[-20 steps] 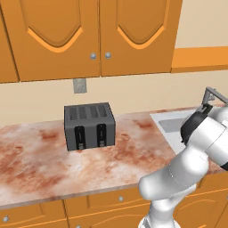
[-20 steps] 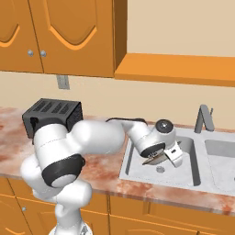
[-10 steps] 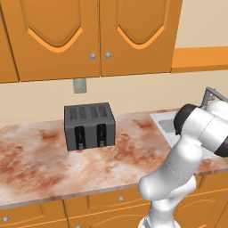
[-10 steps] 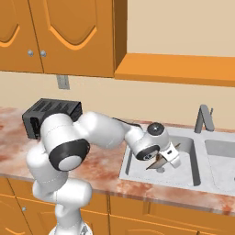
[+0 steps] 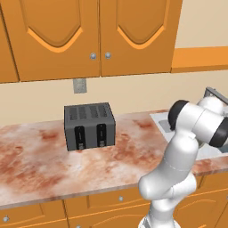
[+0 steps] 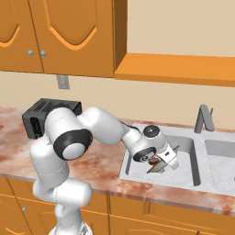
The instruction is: Dump the mushroom and lemon wedge from the bowl so the bowl can be washed. Place the bowl in the sink after clearing the leftovers.
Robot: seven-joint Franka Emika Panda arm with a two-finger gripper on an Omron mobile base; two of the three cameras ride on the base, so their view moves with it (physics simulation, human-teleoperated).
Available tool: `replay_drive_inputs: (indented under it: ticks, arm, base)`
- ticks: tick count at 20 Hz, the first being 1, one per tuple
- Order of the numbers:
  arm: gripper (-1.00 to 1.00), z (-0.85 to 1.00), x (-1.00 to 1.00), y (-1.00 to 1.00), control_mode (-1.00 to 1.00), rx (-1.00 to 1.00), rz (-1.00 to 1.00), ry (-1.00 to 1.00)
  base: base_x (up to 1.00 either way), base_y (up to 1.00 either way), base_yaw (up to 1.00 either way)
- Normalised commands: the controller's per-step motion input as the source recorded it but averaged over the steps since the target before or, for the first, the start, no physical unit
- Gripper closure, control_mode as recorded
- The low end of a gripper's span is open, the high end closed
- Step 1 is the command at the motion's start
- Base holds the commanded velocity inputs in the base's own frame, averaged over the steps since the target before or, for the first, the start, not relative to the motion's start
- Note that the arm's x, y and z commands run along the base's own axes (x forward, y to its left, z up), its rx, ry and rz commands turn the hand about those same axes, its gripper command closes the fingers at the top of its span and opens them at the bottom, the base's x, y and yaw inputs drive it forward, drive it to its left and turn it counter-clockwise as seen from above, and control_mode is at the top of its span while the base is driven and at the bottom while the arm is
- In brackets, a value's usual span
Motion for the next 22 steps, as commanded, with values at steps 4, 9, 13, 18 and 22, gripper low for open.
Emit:
replay_drive_inputs:
  ticks: [4, 9, 13, 18, 22]
  arm:
    - [1.0, -0.03, 0.19, 0.0, -1.0, -0.04, 0.0, 0.13]
    - [1.0, -0.06, 0.03, 0.0, -1.0, -0.03, 0.0, 0.13]
    - [1.0, 0.0, 0.0, -0.01, -1.0, 0.0, 0.0, 0.07]
    - [1.0, 0.37, 0.0, 0.0, -1.0, -0.02, -0.09, 0.04]
    - [1.0, 0.8, -0.04, 0.0, -1.0, 0.15, -0.08, -0.03]
  base:
    - [0.0, 0.0, 0.0]
    - [0.0, 0.0, 0.0]
    - [0.0, 0.0, 0.0]
    - [0.0, 0.0, 0.0]
    - [0.0, 0.0, 0.0]
